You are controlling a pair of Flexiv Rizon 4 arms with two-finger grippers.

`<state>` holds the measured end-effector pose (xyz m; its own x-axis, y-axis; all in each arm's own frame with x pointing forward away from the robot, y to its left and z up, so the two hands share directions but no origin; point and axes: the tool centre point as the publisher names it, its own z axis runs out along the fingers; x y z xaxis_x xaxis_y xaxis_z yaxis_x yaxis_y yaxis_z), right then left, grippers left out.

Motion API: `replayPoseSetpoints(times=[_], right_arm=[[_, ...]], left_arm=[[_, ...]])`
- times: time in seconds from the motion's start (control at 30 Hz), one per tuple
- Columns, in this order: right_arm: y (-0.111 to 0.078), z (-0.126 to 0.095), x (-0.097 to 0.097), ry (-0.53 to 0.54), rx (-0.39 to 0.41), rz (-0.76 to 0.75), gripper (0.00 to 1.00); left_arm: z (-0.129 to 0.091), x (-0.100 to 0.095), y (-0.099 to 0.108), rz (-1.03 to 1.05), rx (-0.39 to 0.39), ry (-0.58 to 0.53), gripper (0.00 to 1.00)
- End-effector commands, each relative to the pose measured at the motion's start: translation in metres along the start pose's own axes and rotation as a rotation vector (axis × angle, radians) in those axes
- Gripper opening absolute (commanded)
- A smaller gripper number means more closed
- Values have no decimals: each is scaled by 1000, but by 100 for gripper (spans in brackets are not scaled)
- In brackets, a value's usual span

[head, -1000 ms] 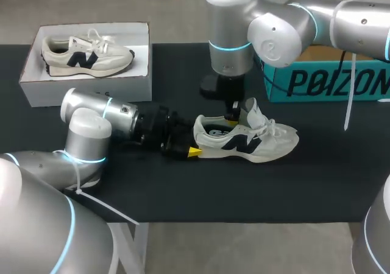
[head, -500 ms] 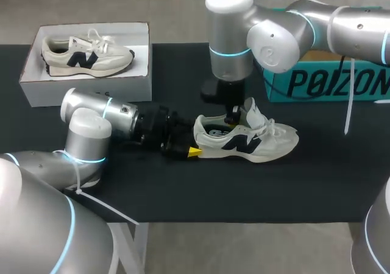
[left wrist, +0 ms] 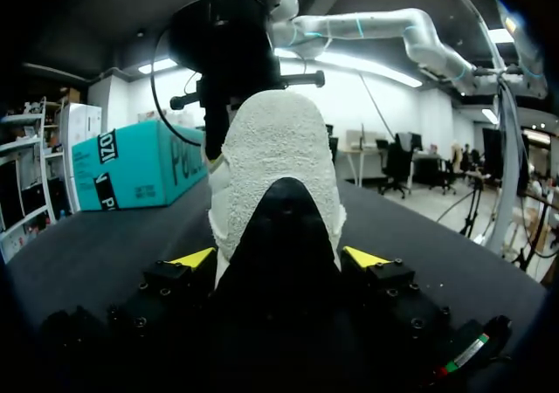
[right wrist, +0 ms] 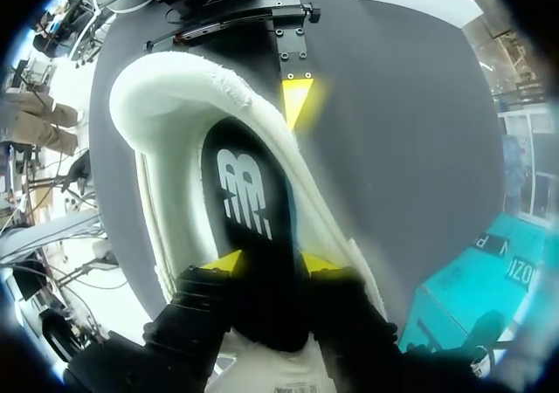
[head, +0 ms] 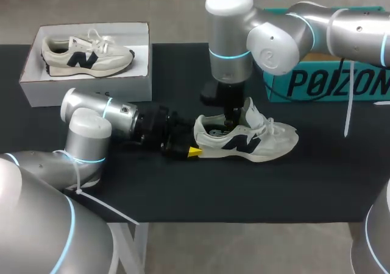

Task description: Take the shoe out of the shoebox, open the shoe tongue, remove and reinsert the insole, then place the shoe into the shoebox

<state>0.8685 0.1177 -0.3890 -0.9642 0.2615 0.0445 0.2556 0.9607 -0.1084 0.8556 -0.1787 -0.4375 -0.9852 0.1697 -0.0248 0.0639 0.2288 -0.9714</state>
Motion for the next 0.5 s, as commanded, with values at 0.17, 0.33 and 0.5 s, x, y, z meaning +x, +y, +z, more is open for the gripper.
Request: replayPoseSetpoints(times=[0.17,0.33,0.5], right_arm=[[-1,3,2,-12,-4,8,42],[2,20,7,-20,11,18,47],[6,48,17,-1,13,22,49]], left_arm=[[1,-2,5,1,1,3,0],[1,-2,5,1,1,3,0],[1,-2,5,1,1,3,0]])
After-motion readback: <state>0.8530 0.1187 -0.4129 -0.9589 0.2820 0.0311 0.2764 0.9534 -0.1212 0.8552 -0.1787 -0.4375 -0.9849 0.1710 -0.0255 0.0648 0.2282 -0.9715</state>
